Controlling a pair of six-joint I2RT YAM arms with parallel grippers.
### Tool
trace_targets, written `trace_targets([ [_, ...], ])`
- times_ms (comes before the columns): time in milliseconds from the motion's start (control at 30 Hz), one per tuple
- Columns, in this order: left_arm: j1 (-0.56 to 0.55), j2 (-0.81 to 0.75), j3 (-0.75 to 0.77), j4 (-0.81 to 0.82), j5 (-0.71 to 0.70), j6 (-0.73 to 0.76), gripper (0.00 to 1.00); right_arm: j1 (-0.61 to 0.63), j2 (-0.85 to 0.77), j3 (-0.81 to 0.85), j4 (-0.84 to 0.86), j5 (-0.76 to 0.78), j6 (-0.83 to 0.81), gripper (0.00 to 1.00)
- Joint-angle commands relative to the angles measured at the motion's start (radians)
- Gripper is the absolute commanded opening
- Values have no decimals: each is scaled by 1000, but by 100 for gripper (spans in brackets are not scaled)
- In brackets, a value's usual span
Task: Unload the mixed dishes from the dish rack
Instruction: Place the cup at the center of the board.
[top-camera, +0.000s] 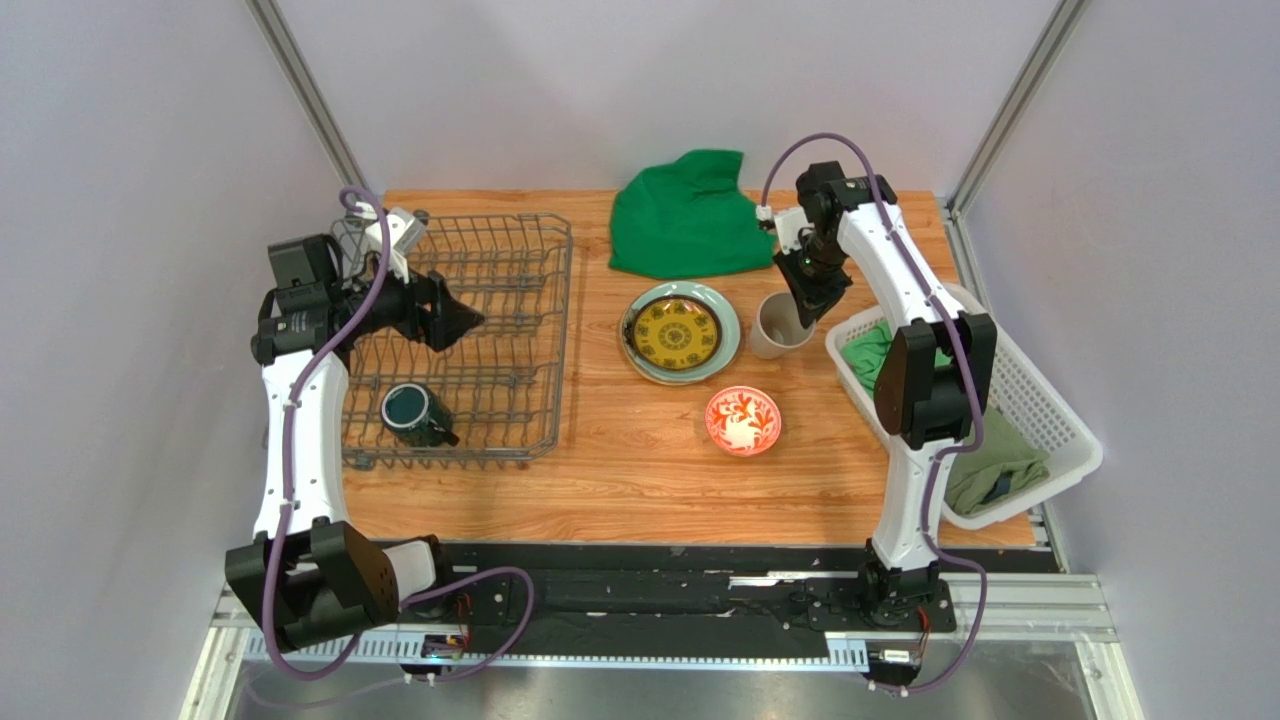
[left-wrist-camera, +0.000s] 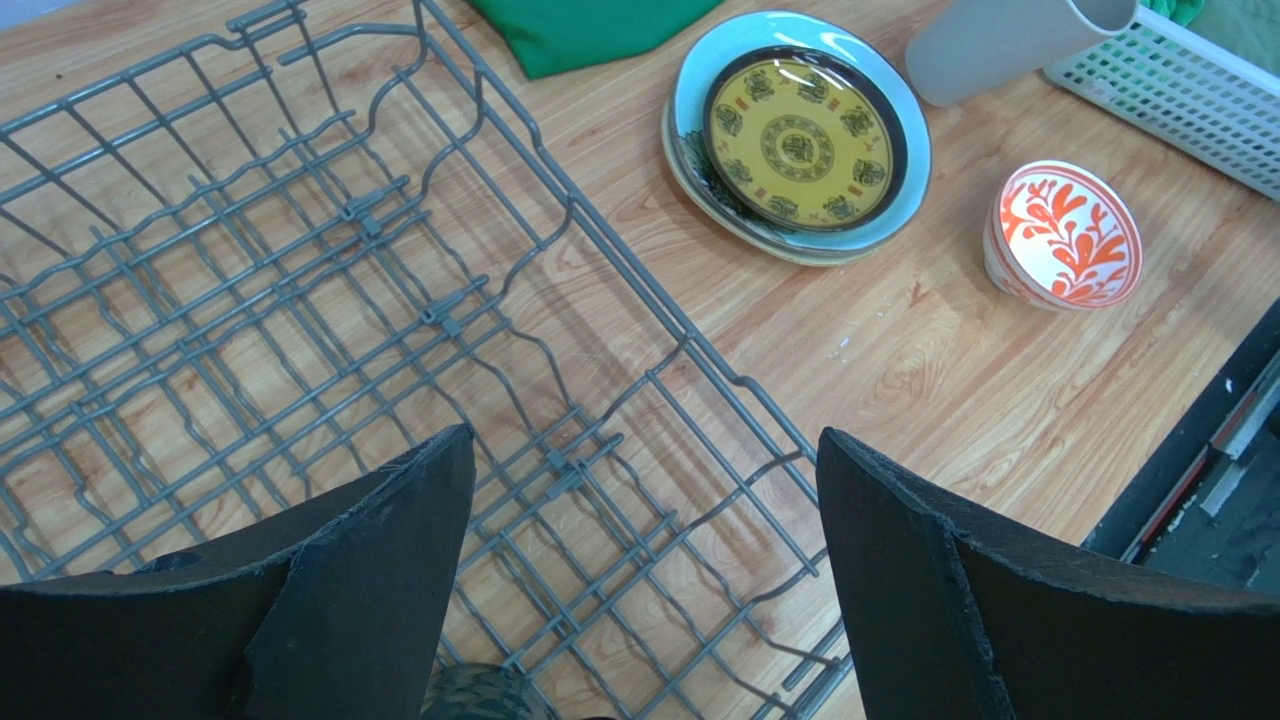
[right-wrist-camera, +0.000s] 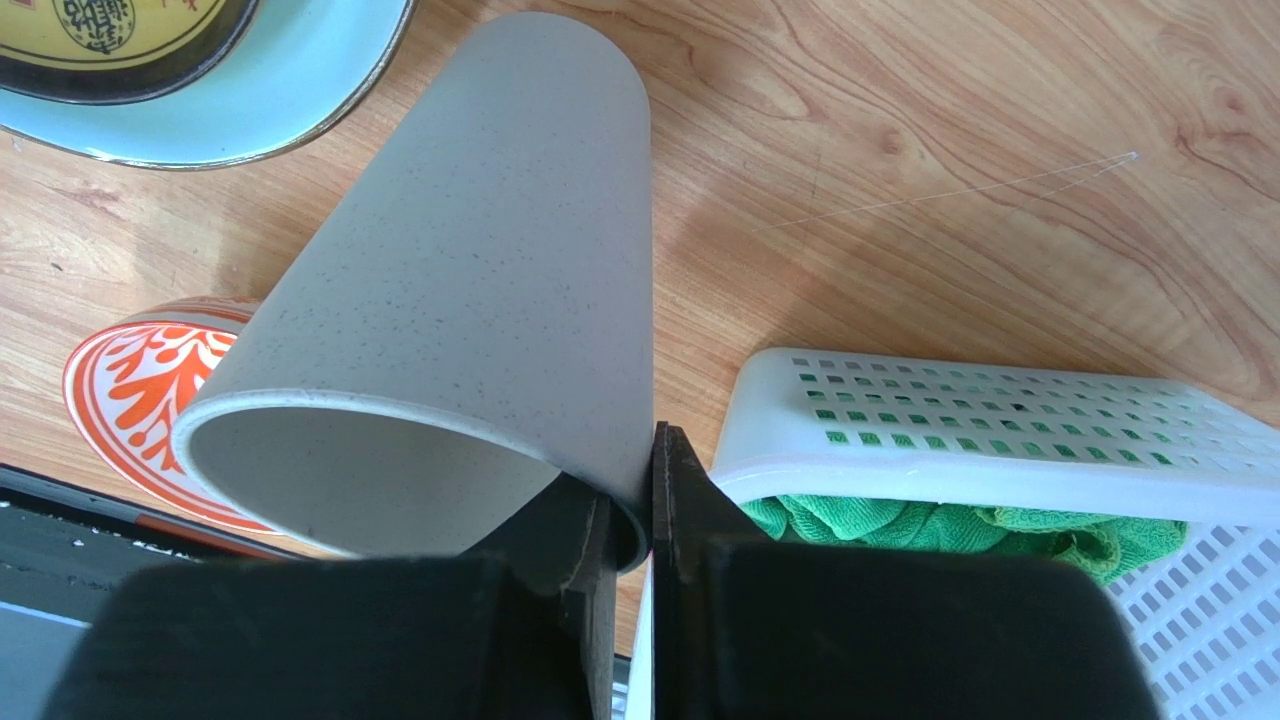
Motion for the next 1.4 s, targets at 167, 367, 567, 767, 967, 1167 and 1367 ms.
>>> trace_targets([
  [167, 1, 0, 12, -10, 3, 48, 91, -3, 4, 52, -110, -19, -32, 0],
  [367, 1, 4, 15, -12, 1, 48, 90, -4, 1, 43, -127, -25, -41, 0],
  [567, 1, 1, 14, -15, 0, 51, 90, -3, -14, 8, -135, -22, -50, 0],
  [767, 1, -2, 11, -15, -2, 49, 90, -3, -31, -15, -135, -19, -58, 0],
  [967, 1, -8, 11, -18, -2, 51, 90, -3, -29, -26, -132, -16, -61, 0],
  [1167, 1, -11, 12, -23, -4, 54, 90, -3, -23, -32, -127, -10, -61, 5],
  [1367, 3, -11, 14, -24, 0, 51, 90, -3, -17, -32, -123, -8, -61, 12],
])
